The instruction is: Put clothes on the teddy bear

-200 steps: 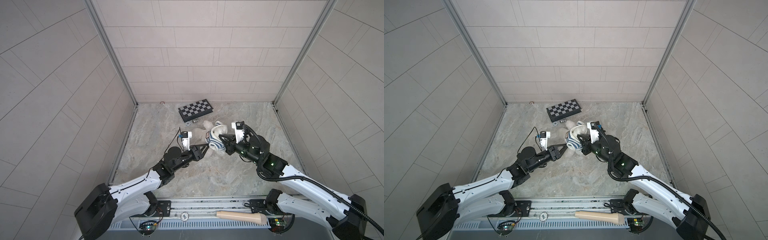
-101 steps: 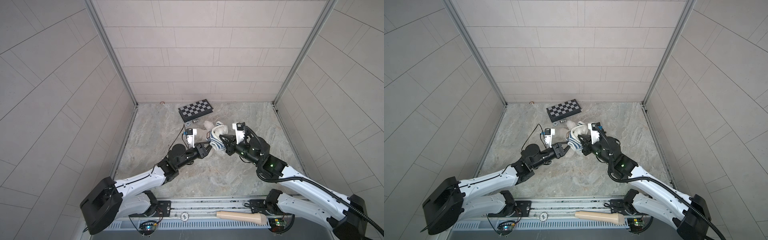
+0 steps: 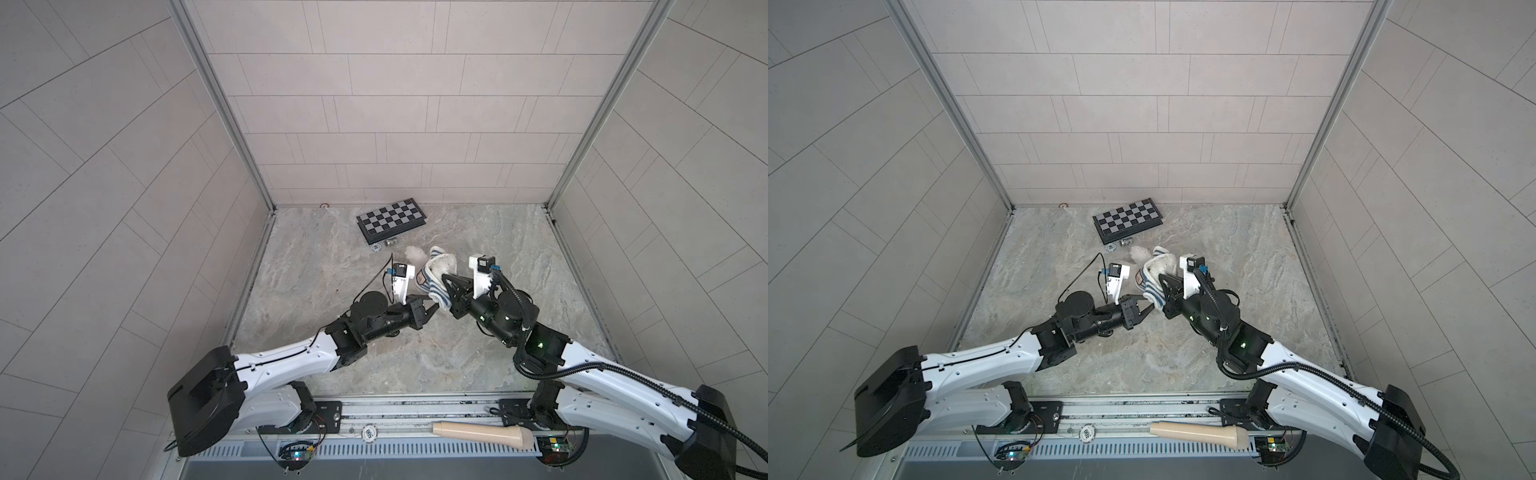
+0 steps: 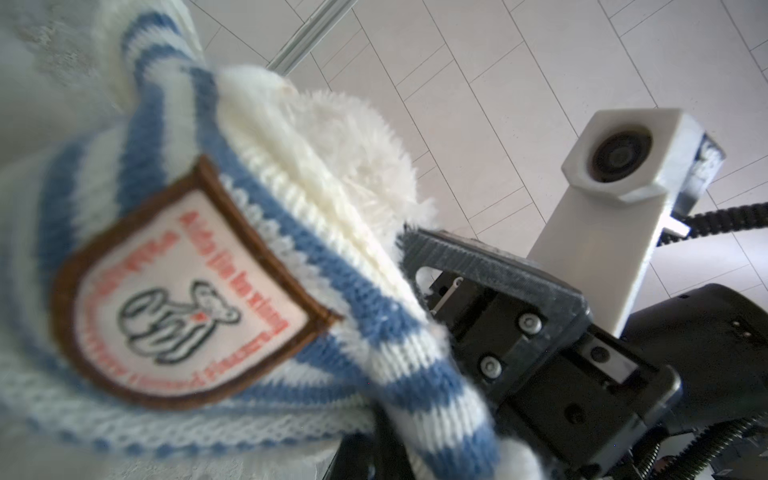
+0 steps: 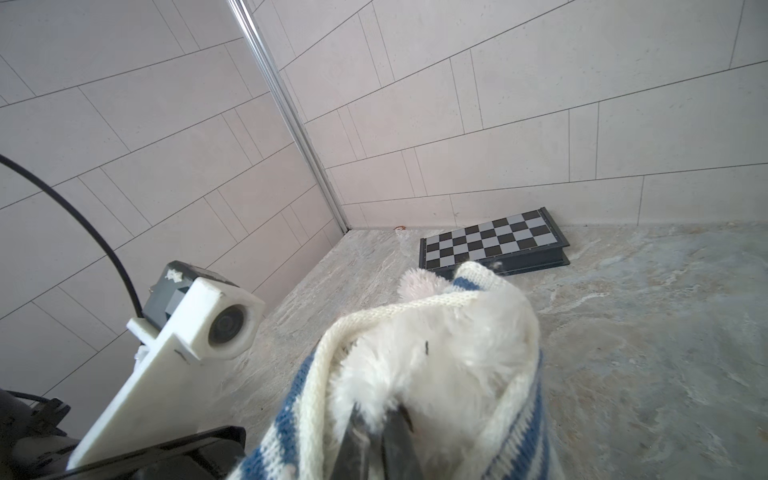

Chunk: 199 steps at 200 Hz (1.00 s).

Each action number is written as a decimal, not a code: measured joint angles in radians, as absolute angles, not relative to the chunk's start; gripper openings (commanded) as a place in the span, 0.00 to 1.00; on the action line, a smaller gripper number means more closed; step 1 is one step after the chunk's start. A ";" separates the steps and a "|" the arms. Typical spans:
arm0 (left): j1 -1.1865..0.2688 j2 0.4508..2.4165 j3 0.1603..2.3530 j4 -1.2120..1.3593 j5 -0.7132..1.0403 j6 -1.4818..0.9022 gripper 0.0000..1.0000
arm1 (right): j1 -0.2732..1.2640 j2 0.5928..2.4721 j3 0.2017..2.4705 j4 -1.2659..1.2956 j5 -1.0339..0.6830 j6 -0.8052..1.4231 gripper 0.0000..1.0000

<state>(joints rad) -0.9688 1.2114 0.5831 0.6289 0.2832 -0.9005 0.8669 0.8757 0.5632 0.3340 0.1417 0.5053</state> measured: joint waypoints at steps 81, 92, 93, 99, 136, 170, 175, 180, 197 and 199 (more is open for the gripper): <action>-1.018 1.292 0.621 0.443 0.212 -0.760 0.00 | 0.937 0.878 0.514 0.440 0.290 0.508 0.00; -1.018 1.303 0.624 0.424 0.196 -0.741 0.00 | 0.940 0.881 0.500 0.457 0.299 0.516 0.00; -1.018 1.304 0.625 0.419 0.193 -0.738 0.00 | 0.940 0.881 0.499 0.458 0.299 0.517 0.00; -1.018 1.309 0.628 0.405 0.179 -0.725 0.00 | 0.941 0.882 0.491 0.464 0.302 0.523 0.00; -1.010 1.319 0.635 0.353 0.093 -0.649 0.00 | 0.944 0.881 0.474 0.483 0.312 0.537 0.00; -0.997 1.310 0.615 0.423 0.109 -0.608 0.00 | 0.947 0.873 0.474 0.508 0.319 0.539 0.00; -0.999 1.305 0.608 0.438 0.113 -0.601 0.00 | 0.947 0.873 0.474 0.514 0.320 0.540 0.00; -1.005 1.298 0.603 0.448 0.114 -0.589 0.00 | 0.947 0.873 0.474 0.520 0.320 0.541 0.00; -1.032 1.276 0.599 0.458 0.107 -0.548 0.00 | 0.949 0.873 0.474 0.532 0.320 0.545 0.00; -1.036 1.274 0.599 0.457 0.103 -0.542 0.00 | 0.949 0.873 0.474 0.533 0.320 0.546 0.00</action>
<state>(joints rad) -1.0355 1.2743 0.5995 0.4572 0.1028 -0.5419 0.9489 0.8726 0.4740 0.5335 0.3199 0.5457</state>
